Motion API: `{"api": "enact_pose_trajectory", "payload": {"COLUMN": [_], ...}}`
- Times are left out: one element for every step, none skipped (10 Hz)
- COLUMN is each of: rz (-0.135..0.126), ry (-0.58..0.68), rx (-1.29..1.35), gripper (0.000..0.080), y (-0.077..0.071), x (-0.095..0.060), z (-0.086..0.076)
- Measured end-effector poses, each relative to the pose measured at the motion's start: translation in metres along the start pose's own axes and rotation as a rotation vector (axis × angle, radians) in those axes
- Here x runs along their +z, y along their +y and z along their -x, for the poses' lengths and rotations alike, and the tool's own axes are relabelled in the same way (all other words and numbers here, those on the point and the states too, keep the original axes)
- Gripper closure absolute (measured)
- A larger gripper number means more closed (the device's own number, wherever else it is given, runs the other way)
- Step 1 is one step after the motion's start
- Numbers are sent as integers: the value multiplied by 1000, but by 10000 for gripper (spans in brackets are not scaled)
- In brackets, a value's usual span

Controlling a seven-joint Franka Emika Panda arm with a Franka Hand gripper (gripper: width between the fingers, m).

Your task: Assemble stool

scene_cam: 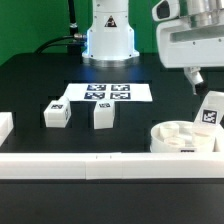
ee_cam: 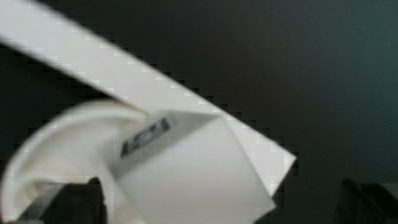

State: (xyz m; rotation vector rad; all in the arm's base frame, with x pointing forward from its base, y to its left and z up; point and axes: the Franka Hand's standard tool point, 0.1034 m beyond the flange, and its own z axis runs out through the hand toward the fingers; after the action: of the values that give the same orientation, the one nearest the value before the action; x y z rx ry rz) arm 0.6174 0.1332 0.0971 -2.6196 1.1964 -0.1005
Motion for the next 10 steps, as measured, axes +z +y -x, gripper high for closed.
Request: {"api": "enact_pose_trajectory", "payload": {"rz": [1,2,6,6,7,26,36,53,67,69], "ry": [0,1,4,4,4,10,11,5,4,4], "rx": [-7,-63,-154,-219,-292,-445,-600,-716,-812,-878], "gripper": [150,150,150,150,150,150,150,150,150,150], "y": [1,1,1,1,1,0,-1,-2,-4,-2], "x": [0,0,0,0,0,0,-1,0,2,1], "z": [0,0,-1,-1,-1,0,0,4,8,6]}}
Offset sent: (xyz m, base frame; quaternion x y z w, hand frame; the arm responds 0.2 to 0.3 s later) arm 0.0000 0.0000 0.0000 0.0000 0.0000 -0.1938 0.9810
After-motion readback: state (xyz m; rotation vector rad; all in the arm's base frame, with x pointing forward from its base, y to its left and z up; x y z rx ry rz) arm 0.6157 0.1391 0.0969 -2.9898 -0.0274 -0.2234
